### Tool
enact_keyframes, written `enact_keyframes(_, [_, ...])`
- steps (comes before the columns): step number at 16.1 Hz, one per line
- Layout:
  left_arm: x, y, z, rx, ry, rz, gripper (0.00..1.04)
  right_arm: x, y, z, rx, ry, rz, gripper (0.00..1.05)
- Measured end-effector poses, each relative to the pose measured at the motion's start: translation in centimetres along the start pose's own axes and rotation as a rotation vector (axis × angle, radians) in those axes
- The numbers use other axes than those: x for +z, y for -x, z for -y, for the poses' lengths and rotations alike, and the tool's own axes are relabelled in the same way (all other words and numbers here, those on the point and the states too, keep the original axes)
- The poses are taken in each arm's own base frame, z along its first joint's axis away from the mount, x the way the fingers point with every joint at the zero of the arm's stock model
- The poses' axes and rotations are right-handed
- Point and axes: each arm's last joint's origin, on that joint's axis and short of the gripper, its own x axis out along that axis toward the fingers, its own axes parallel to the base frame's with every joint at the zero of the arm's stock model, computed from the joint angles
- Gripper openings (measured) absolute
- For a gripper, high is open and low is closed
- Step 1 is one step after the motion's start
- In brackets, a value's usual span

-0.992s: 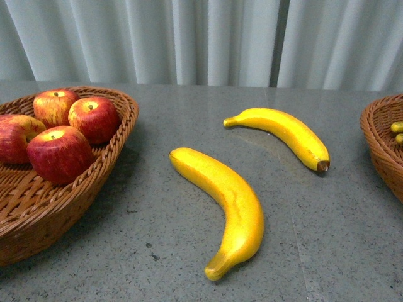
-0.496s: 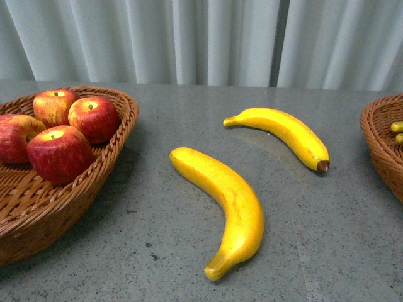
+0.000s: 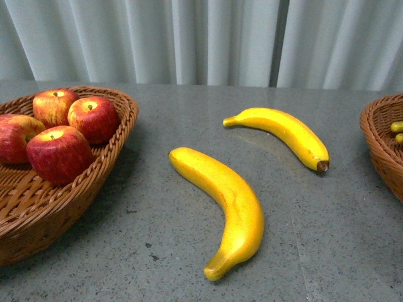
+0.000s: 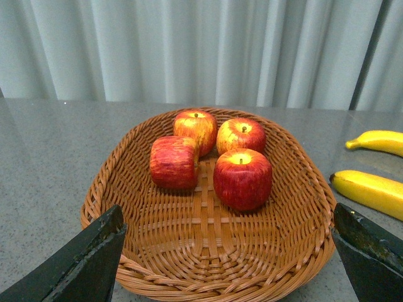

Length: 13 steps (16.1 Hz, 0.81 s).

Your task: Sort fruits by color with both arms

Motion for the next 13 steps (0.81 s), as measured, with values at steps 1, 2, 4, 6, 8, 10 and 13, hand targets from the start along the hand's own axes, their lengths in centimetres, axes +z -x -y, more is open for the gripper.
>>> enact_keyframes(1, [0.0,0.0,0.0,0.000,0.000,0.000,0.98,-0.3,-2.7,-1.1,0.033,-0.001,-0.078,0.98])
enact_keyframes(2, [0.0,0.0,0.0,0.000,0.000,0.000,0.98,-0.9,-5.7,-2.4,0.069,-0.001,-0.164,0.98])
enact_keyframes(4, [0.0,0.0,0.0,0.000,0.000,0.000,0.98,-2.2,-10.6,-4.8,0.106,-0.005,-0.300,0.98])
enact_keyframes(6, [0.0,0.0,0.0,0.000,0.000,0.000,0.98,-3.1,-13.9,-7.1,0.151,-0.013,-0.409,0.98])
enact_keyframes(8, [0.0,0.0,0.0,0.000,0.000,0.000,0.98,-4.6,-15.5,-8.7,0.179,-0.015,-0.541,0.98])
enact_keyframes(10, [0.0,0.0,0.0,0.000,0.000,0.000,0.98,-6.7,-15.3,-9.3,0.199,-0.023,-0.693,0.98])
enact_keyframes(13, [0.0,0.0,0.0,0.000,0.000,0.000,0.98,-7.5,-14.8,-9.6,0.202,-0.026,-0.755,0.98])
